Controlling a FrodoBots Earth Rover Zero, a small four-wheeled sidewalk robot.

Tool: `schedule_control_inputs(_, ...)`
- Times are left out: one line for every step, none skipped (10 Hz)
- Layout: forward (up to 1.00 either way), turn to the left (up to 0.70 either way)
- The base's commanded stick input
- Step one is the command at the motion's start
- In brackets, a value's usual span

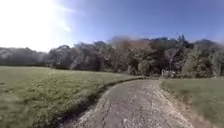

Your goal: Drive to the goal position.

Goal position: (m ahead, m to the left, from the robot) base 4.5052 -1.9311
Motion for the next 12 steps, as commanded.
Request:
schedule_control_inputs(0.50, 0.00)
schedule_control_inputs(0.50, 0.00)
schedule_control_inputs(0.50, 0.00)
schedule_control_inputs(0.50, 0.00)
schedule_control_inputs(0.50, -0.18)
schedule_control_inputs(0.50, -0.27)
schedule_control_inputs(0.50, -0.27)
schedule_control_inputs(0.50, -0.12)
schedule_control_inputs(0.50, 0.00)
schedule_control_inputs(0.50, 0.00)
schedule_control_inputs(0.50, 0.00)
schedule_control_inputs(0.50, 0.00)
